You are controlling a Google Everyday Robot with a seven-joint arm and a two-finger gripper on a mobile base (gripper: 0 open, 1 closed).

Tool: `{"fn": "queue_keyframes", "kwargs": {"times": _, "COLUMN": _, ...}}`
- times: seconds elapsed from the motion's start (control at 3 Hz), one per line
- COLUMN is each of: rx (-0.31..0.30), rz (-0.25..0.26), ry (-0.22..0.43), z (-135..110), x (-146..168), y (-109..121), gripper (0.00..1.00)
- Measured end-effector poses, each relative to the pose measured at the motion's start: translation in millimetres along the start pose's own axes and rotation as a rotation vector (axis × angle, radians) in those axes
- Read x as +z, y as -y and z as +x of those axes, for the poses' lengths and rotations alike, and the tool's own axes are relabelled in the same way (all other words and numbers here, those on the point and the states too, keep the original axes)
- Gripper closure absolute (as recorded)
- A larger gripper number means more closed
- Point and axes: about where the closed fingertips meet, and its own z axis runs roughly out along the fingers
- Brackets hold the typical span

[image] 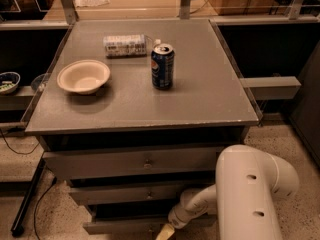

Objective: Open bottom drawer

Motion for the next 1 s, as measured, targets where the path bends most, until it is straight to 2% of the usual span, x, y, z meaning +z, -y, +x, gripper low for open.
{"fn": "queue_keyframes", "kwargs": {"times": 1.0, "rx": -0.005, "rz": -0.005, "ry": -0.005, "z": 1.6, "x": -2.0, "y": 1.2, "gripper": 0.00}}
